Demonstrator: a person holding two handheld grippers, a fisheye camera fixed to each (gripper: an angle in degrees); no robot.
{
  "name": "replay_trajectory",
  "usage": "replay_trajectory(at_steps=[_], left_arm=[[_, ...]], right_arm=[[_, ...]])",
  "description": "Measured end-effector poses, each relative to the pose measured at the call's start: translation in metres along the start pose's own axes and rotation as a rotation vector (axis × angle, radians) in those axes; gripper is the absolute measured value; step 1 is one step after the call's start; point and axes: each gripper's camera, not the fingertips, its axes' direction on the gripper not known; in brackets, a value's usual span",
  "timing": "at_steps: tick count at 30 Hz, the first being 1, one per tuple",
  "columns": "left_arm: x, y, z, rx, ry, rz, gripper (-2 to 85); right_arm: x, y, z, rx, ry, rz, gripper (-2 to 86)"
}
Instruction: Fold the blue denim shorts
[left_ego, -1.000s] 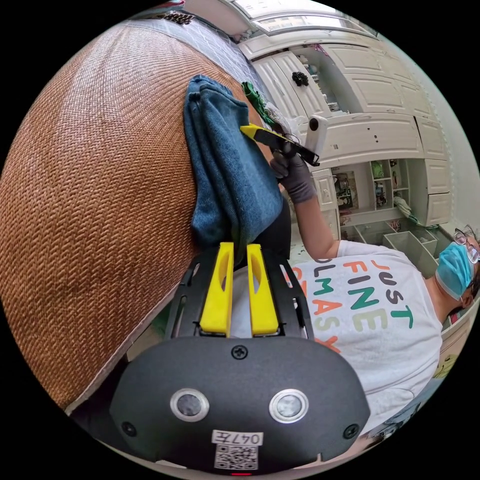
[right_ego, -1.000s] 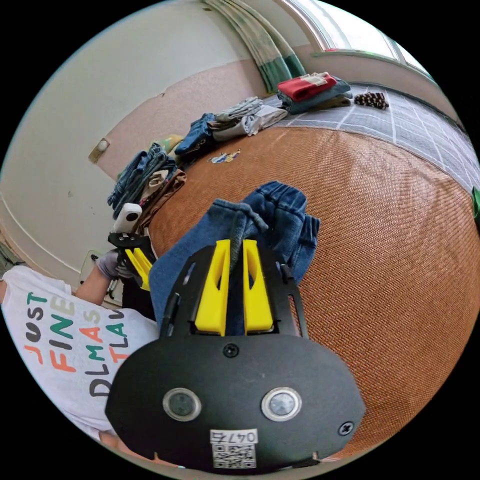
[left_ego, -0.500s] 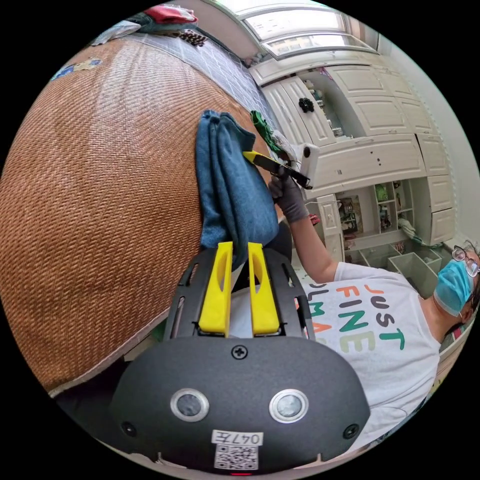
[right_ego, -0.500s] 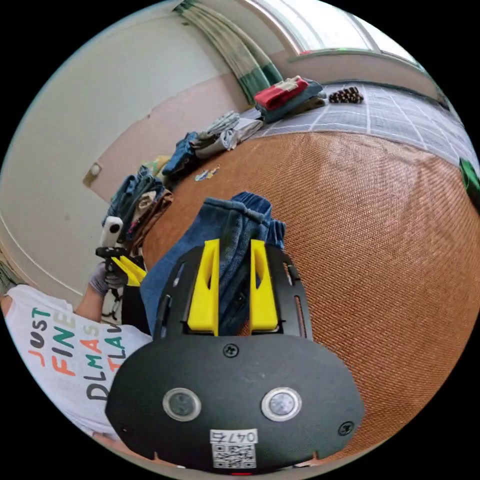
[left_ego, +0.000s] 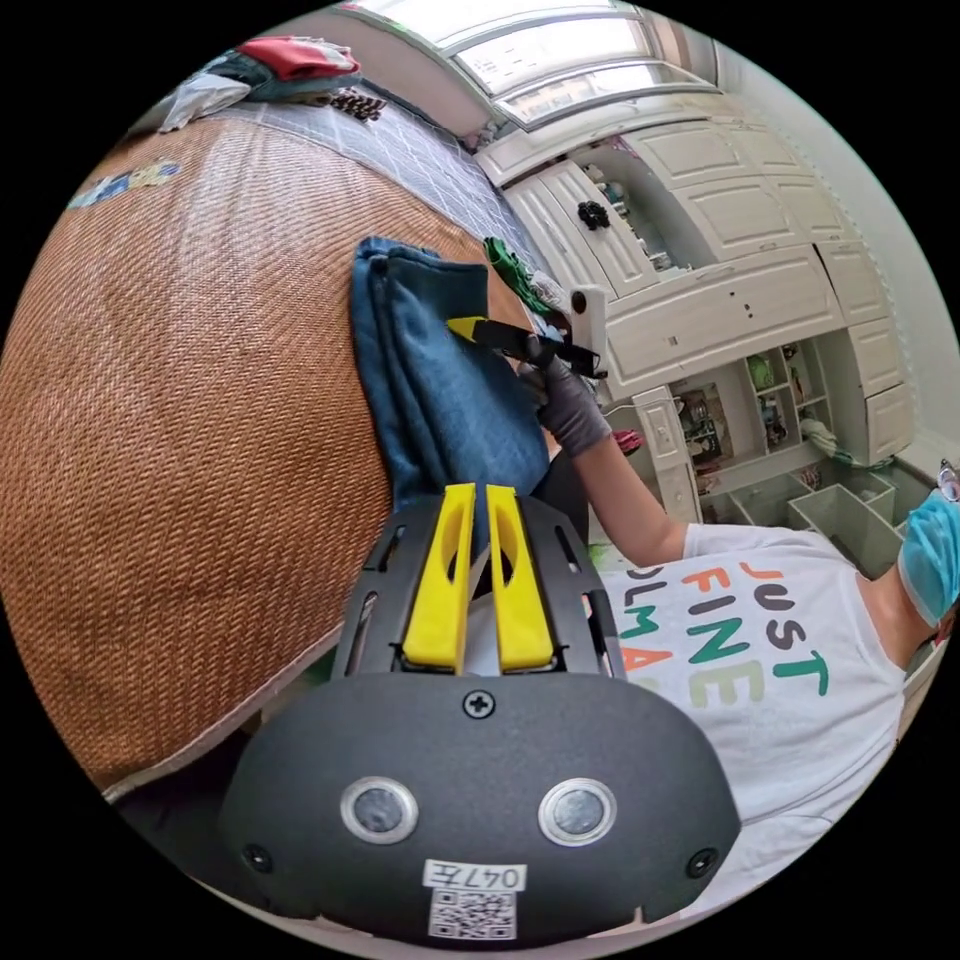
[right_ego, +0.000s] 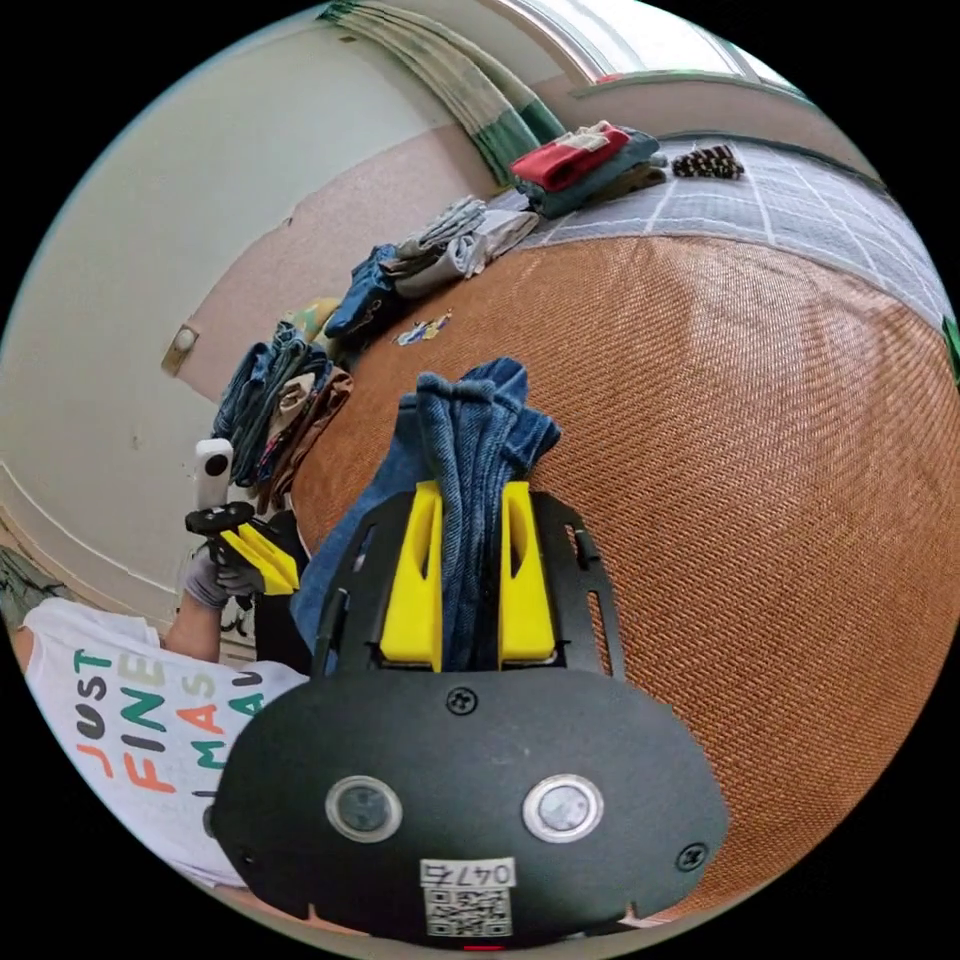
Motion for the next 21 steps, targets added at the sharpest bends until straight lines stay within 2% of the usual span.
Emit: replay_trajectory(at_steps=[4, 6, 8, 13, 16, 21], left_arm=[[0.008, 0.018, -0.008, 0.017, -0.099, 0.060, -0.8], [0.005, 0.025, -0.025, 0.077, -0.149, 0.080, -0.9], [-0.006, 0.028, -0.053, 0.217, -0.193, 0.124, -1.0], [-0.014, -0.010, -0.068, 0.319, -0.341, 0.339, -1.0], [-0.022, -0.016, -0.057, 0.331, -0.421, 0.431, -1.0], [-0.040, 0.009, -0.064, 0.379, -0.272, 0.431, -1.0]], right_arm=[[-0.077, -0.025, -0.041, 0.054, 0.118, -0.211, 3.6], [-0.114, -0.039, -0.068, 0.115, 0.156, -0.300, 3.5], [-0.151, -0.054, -0.098, 0.192, 0.212, -0.386, 3.5], [-0.234, -0.124, -0.154, 0.359, 0.373, -0.552, 3.6], [-0.262, -0.179, -0.141, 0.334, 0.415, -0.618, 3.6], [-0.273, -0.273, -0.079, 0.255, 0.335, -0.665, 3.7]])
